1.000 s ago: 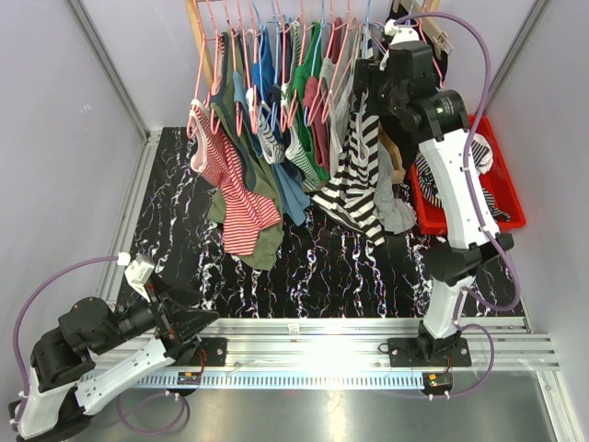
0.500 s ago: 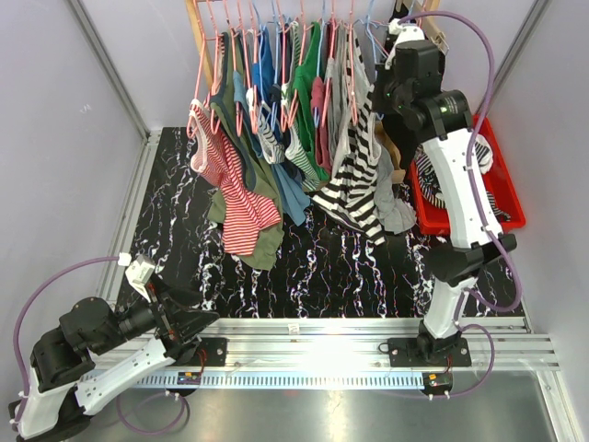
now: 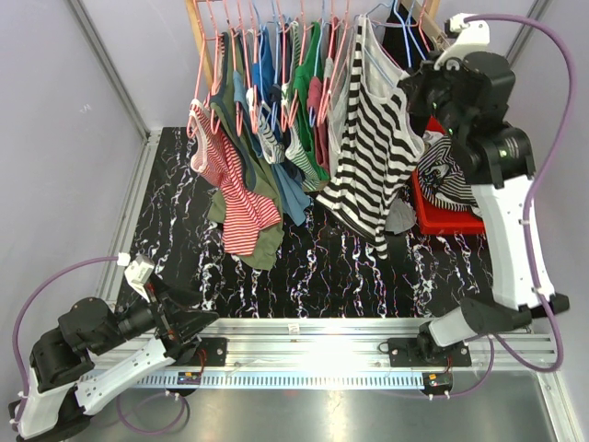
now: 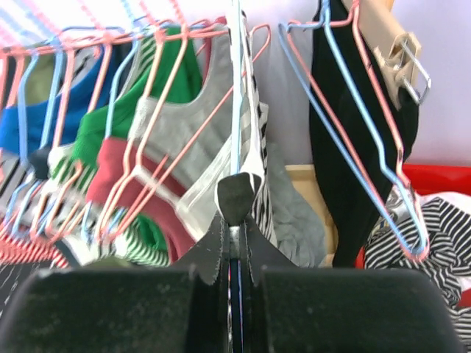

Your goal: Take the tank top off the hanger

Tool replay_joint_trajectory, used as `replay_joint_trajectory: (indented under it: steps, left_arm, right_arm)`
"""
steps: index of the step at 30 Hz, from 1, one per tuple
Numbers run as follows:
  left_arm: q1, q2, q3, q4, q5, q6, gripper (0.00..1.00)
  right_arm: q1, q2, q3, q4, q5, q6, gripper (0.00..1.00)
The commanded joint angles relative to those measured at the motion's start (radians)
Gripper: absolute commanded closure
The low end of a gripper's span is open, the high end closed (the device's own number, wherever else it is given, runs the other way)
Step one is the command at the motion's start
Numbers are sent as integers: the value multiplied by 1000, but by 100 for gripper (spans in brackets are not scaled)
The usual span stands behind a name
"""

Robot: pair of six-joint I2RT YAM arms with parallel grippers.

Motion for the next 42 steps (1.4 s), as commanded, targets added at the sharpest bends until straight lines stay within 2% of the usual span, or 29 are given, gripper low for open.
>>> replay_joint_trajectory:
  steps: [1,5,9,12,16,18,19,22,23,25,28,33,42]
  left_arm:
    - [-6,-23,30,56,1,7,1]
    - [-6,-14,19,79,14,15,1]
    - [-8,27,4,112,35,30,1]
    - [-8,46,-7,144,49,45,1]
    - [-8,86,-22,193,60,62,1]
    - [-8,99,-27,216,55,75,1]
    - [-8,116,-32,231,52,81,1]
    - [-8,147,-42,273,51,110,1]
    - [-8,158,-56,309,61,119,1]
    - [-8,195,-67,352,95,148,1]
    - [-8,241,-78,446,174,199,1]
    - [-8,225,-150,622,255,300,1]
    - [-8,288,-263,782,184,420,1]
  right_arm:
    - [1,-136,-96,106,-58,16,100]
    - [-1,-338,-345,106,-47,59,100]
    - [1,-599,-507,37,-44,96,100]
    - [-1,-722,-590,-43,-42,113,100]
    - [1,-935,-631,-142,-169,164,100]
    - [-1,-991,-619,-198,-272,179,100]
    - [1,-1033,-604,-222,-373,182,100]
    - [1,-1054,-579,-256,-566,200,100]
    - [-1,-1045,-576,-276,-692,210,100]
    - [1,-1014,-601,-276,-824,243,100]
    - [-1,-1006,-697,-233,-878,274,100]
    - [-1,-1003,-750,-133,-934,312,100]
    - [-1,-960,-779,-11,-1059,400,100]
